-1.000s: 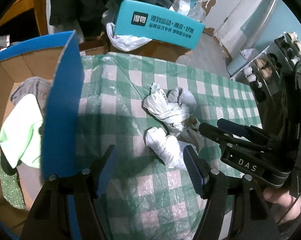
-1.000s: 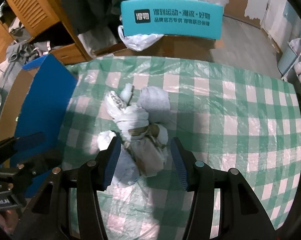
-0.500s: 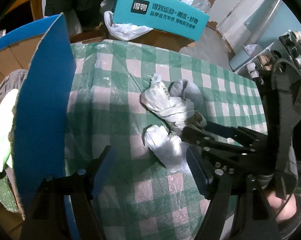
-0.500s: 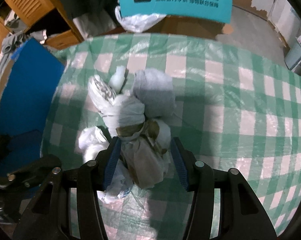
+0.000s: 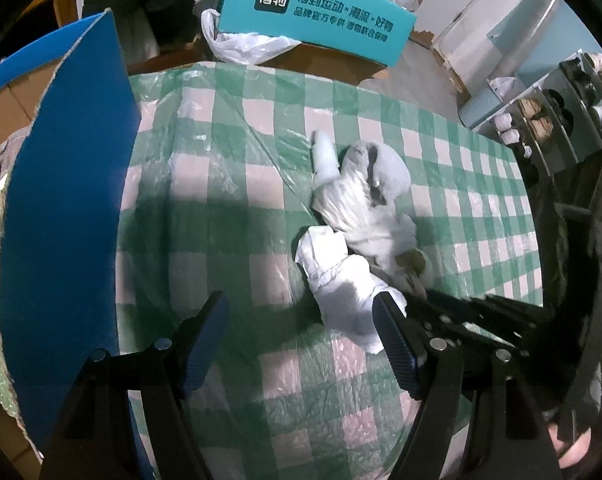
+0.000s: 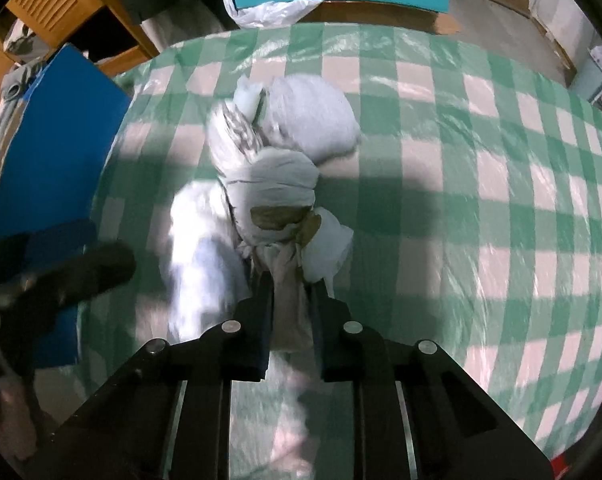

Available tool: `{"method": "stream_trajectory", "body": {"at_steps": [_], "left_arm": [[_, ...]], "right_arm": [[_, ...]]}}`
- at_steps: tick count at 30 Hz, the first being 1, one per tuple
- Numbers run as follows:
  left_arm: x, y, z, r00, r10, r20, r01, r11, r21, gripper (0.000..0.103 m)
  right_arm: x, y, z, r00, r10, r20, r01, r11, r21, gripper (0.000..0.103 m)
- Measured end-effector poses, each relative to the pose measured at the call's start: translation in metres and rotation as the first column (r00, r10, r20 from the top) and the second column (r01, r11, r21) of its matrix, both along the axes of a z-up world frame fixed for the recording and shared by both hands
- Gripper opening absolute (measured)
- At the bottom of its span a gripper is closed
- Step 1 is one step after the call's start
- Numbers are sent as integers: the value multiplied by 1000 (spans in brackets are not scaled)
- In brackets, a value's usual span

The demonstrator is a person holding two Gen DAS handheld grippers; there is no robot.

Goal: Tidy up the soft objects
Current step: 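Grasp the white cloth bundle with the right tool while the left tool grasps the white plastic-bag bundle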

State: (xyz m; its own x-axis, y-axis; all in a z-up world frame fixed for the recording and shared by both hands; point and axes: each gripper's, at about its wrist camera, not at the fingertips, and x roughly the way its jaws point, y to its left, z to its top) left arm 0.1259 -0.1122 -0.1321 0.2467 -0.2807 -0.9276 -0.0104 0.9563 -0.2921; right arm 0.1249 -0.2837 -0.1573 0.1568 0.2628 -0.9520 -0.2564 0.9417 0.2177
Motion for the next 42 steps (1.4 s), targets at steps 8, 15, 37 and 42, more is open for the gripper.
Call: {"method": "stream_trajectory", "body": {"at_steps": [8, 15, 37, 42], "left_arm": [[-5, -8, -3, 1000, -3, -17, 3, 1000, -4, 75], [-3, -20, -4, 1000, -13, -22, 13, 1000, 17, 79], [19, -37, -30, 996, 22, -86, -22, 1000, 1, 83], [17, -47, -38, 996, -34, -85, 39, 997, 61, 77]], "right_arm": [[-30, -26, 1, 999, -37, -36, 36, 999, -27, 16], [-40, -52, 4, 996, -82, -42, 81, 996, -37, 16], [-24, -52, 23, 994, -59, 97, 61, 998, -25, 66], [-23, -59, 15, 994, -71, 88, 75, 997, -32, 66]]}}
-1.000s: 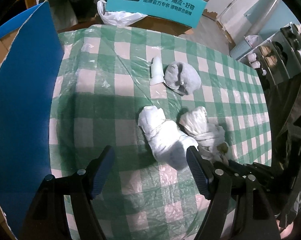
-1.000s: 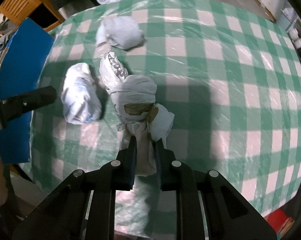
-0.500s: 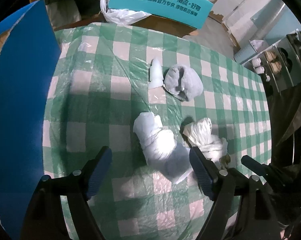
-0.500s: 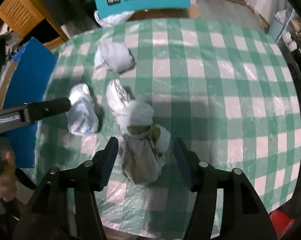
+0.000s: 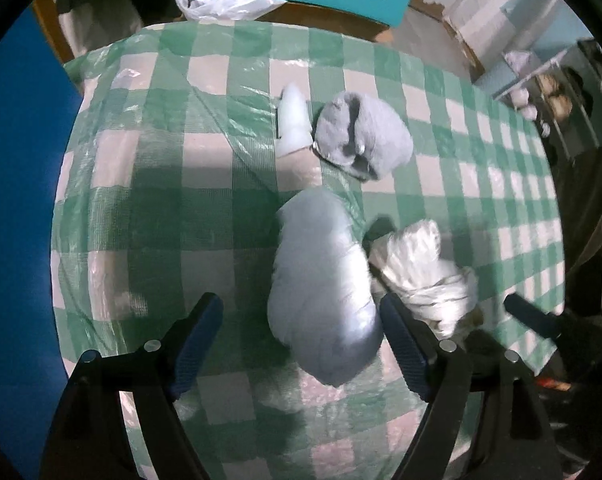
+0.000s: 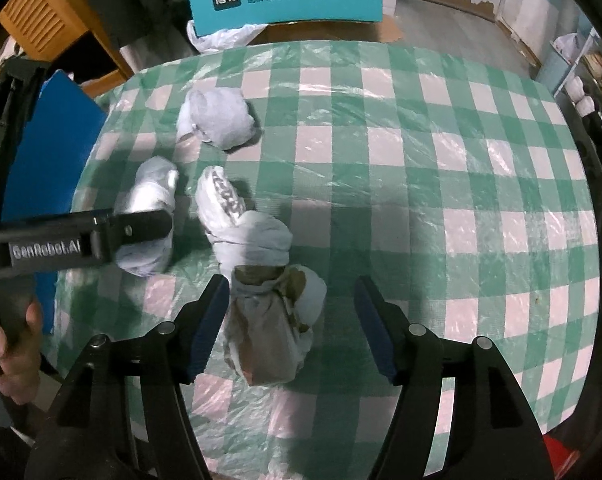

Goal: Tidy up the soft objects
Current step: 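Grasp the white cloth bundle with the right tool while the left tool grasps the white plastic-bag bundle, then carry both white bundles into the box and open both tools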

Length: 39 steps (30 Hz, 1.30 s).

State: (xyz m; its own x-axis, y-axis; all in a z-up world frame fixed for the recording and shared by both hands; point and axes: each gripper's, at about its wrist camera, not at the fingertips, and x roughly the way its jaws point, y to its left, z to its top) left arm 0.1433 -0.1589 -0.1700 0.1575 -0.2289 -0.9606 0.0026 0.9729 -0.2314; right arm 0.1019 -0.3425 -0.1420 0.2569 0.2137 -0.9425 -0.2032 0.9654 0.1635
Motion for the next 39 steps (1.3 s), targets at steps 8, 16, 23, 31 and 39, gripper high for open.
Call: {"method": "stream_trajectory", "body": {"at_steps": [8, 16, 23, 31, 39], "left_arm": [[0, 5, 1, 999, -33, 14, 33, 999, -20, 55], [-3, 4, 4, 997, -62, 46, 63, 998, -28, 46], [-4, 12, 10, 996, -55, 69, 56, 998, -20, 45], [-9, 19, 22, 994, -41, 101, 42, 999, -10, 45], [-20, 18, 44, 986, -64, 154, 64, 998, 6, 46]], "right_arm": [[7, 9, -6, 999, 39, -5, -39, 999, 10, 69], [13, 23, -20, 997, 75, -15, -75, 997, -22, 70], [19, 32, -31, 997, 83, -6, -83, 995, -48, 63], [24, 33, -29, 998, 62, -15, -63, 997, -42, 43], [20, 30, -2, 999, 44, 19, -44, 999, -21, 42]]}}
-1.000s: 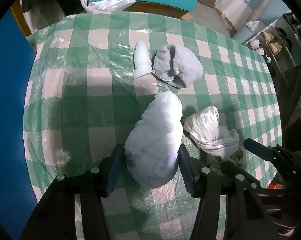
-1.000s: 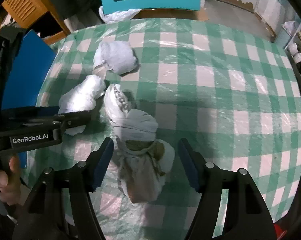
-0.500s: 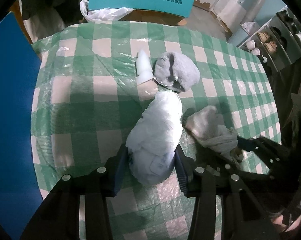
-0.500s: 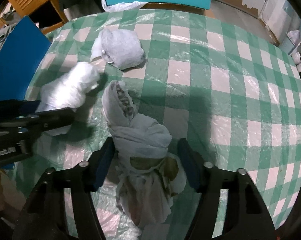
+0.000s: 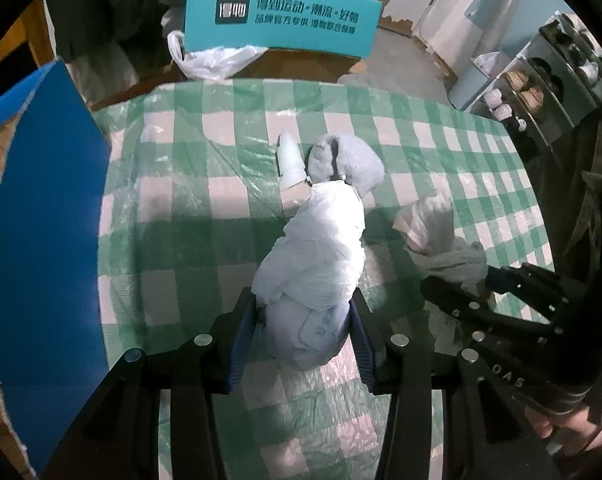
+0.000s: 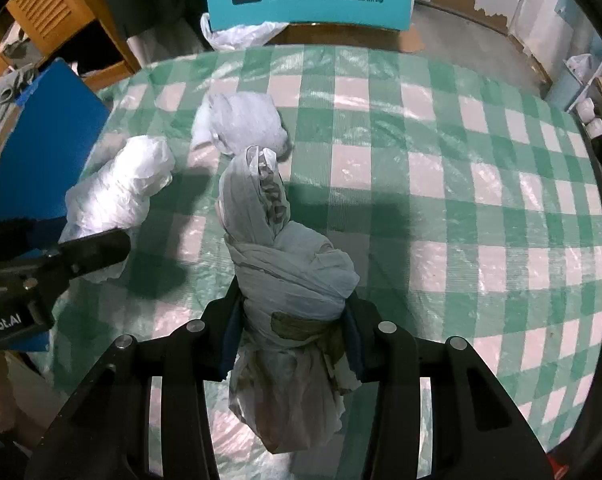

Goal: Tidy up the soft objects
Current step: 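Carry both white bundles into the box and open both tools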

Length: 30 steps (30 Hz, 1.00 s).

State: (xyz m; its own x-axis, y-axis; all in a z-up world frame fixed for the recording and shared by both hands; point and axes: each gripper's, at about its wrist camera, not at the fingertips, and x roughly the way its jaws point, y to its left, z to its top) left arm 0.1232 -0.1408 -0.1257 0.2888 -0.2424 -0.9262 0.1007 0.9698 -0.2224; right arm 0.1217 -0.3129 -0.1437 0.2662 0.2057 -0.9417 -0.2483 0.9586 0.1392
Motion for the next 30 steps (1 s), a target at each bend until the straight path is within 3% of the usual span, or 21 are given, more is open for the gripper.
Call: {"method": "stream_trajectory", "body": {"at_steps": [16, 30], "left_arm": [[-25, 17, 45, 997, 9, 82, -8, 1000, -18, 46], [-45, 32, 77, 988, 21, 151, -18, 1000, -21, 46]], "right_arm": [[-21, 6, 62, 996, 11, 90, -14, 999, 40, 42], [-33, 24, 95, 986, 45, 159, -57, 996, 75, 42]]}}
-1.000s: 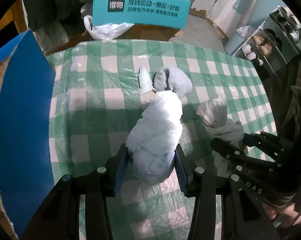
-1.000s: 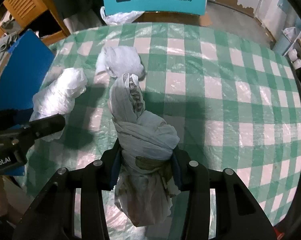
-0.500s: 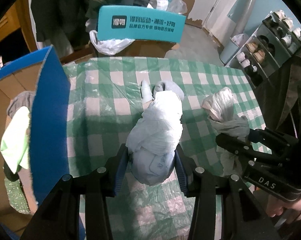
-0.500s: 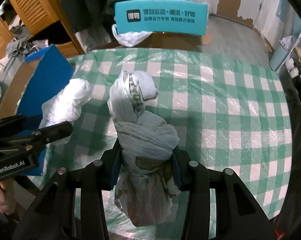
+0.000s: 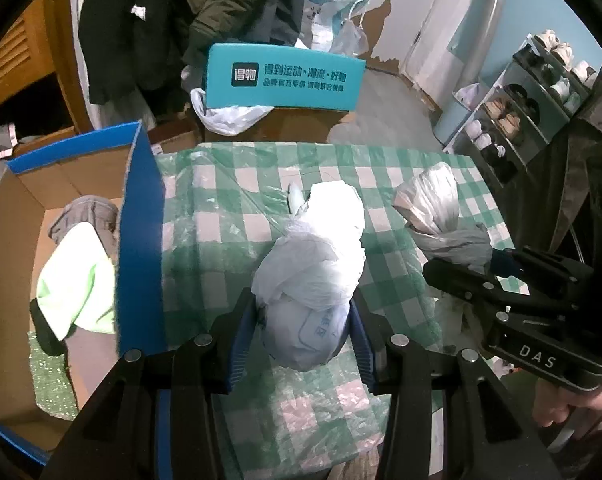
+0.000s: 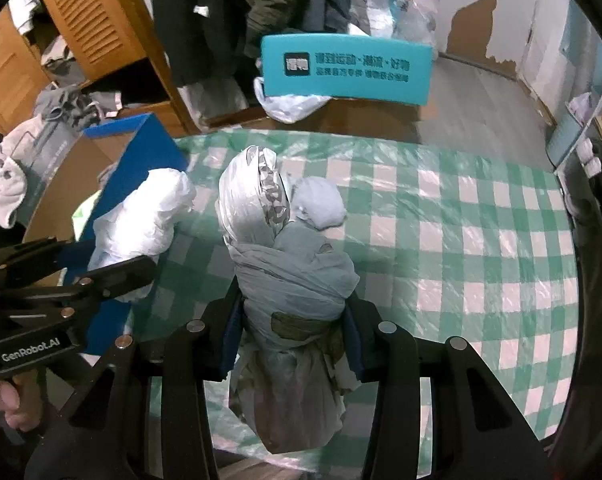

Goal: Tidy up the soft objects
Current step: 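Carry both white bundles into the box and open both tools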

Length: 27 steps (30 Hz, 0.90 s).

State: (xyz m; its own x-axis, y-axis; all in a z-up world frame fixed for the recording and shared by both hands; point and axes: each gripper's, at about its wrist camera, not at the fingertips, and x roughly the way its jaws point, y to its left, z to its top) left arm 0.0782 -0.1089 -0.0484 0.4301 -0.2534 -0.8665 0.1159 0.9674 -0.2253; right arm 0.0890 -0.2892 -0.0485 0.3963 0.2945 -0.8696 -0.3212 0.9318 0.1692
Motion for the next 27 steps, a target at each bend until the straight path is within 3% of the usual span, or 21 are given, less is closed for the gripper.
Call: {"method": "stream_trajectory", "body": {"at_steps": [27], "left_arm": [[-32, 68, 29, 993, 101, 57, -100, 995, -28, 46]], "right_arm": [[-8, 73, 37, 991, 115, 65, -116, 993, 20, 42]]}}
